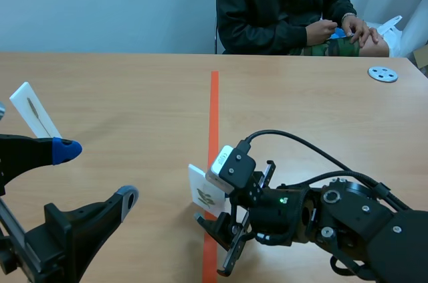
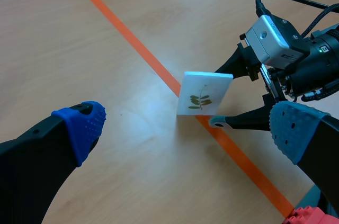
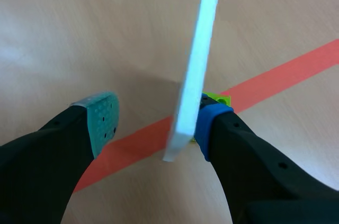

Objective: Sort the leaf by its shape. The table is split by an orange tape line. A compound leaf with several leaflets goes to the left side, a simple leaf with one blade goes to the right side. Return to the home posture when a red brick is placed on the table.

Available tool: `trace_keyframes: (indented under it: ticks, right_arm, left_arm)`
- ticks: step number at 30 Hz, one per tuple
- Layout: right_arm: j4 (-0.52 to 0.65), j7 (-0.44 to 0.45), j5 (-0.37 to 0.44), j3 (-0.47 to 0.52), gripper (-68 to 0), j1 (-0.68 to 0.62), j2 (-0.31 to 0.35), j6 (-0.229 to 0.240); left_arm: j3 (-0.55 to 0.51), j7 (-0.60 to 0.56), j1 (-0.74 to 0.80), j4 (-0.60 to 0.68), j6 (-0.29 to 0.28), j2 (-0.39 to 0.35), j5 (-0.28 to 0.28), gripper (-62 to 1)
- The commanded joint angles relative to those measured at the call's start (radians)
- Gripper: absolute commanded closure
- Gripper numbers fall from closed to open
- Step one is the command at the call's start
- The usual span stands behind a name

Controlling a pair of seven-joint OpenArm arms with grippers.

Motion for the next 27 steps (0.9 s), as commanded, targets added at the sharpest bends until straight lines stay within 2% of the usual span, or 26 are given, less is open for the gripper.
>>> trace_keyframes:
  ticks: [1, 4, 11, 16, 20, 24, 27]
  right_arm:
    - [0.018, 0.014, 0.011, -0.001, -27.0, 0.012, -0.002, -0.014]
    - [0.018, 0.015, 0.011, 0.0, -23.6, 0.012, -0.002, -0.031]
    - [0.018, 0.015, 0.011, 0.0, -9.8, 0.012, 0.0, -0.032]
    - [0.018, 0.022, 0.011, 0.002, -3.2, 0.012, 0.001, -0.035]
    - [0.037, 0.04, 0.011, 0.033, -3.0, 0.012, 0.001, -0.034]
    - [0.109, -0.003, 0.015, 0.1, -3.0, 0.011, 0.016, -0.026]
    - [0.167, -0.041, 0.061, 0.184, -3.0, -0.002, 0.024, -0.026]
  left_arm:
    - [-0.005, -0.014, 0.0, 0.006, -0.005, 0.0, -0.012, -62.3]
    - [-0.005, -0.014, -0.001, 0.006, -0.005, -0.001, -0.012, -62.3]
    - [-0.005, -0.014, 0.0, 0.006, -0.005, 0.0, -0.011, -62.3]
    - [-0.005, -0.014, -0.001, 0.006, -0.005, 0.0, -0.009, -62.3]
    - [-0.005, -0.014, 0.0, 0.006, -0.005, 0.0, -0.009, -62.3]
    - [-0.005, -0.014, -0.001, 0.006, -0.005, 0.0, -0.009, -62.3]
    - [-0.005, -0.014, 0.0, 0.006, -0.005, 0.0, -0.009, -62.3]
